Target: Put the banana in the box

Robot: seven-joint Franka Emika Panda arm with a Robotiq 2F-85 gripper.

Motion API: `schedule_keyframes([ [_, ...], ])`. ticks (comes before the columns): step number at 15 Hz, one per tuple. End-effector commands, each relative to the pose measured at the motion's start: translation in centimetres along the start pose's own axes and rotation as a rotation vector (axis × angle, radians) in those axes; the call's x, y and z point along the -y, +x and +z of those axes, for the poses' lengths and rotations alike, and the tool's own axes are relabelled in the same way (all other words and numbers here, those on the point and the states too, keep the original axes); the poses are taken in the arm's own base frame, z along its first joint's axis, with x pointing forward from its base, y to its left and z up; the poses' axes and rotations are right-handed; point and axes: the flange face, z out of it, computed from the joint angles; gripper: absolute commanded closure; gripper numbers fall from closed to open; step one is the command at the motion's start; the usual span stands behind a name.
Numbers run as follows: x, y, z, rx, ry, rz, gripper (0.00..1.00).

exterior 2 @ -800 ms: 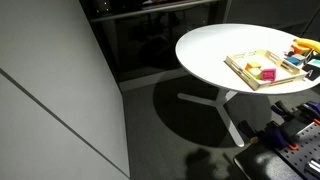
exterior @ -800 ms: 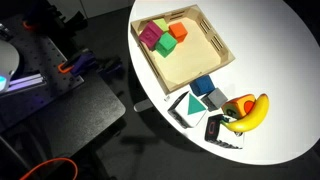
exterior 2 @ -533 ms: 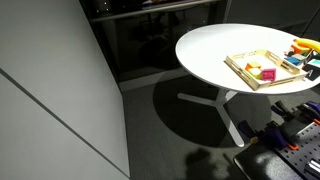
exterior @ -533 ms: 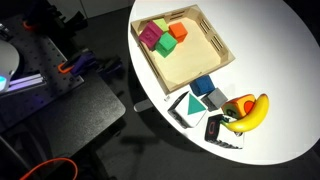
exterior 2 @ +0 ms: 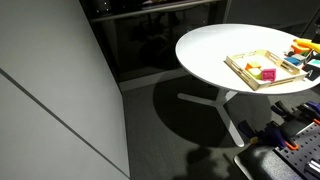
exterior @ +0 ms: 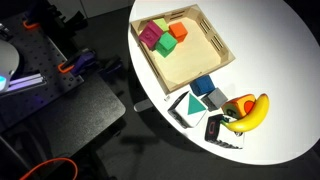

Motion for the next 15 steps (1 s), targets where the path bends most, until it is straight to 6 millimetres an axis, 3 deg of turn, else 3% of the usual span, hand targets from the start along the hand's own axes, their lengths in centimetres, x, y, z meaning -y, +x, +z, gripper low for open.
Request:
schedule_keyframes([
  [1,-1.0,2.2,-0.4,-0.024,-0.026,0.046,0.00],
  [15,-7.0,12.5,-1.1,-0.159,-0.121,0.229,0.00],
])
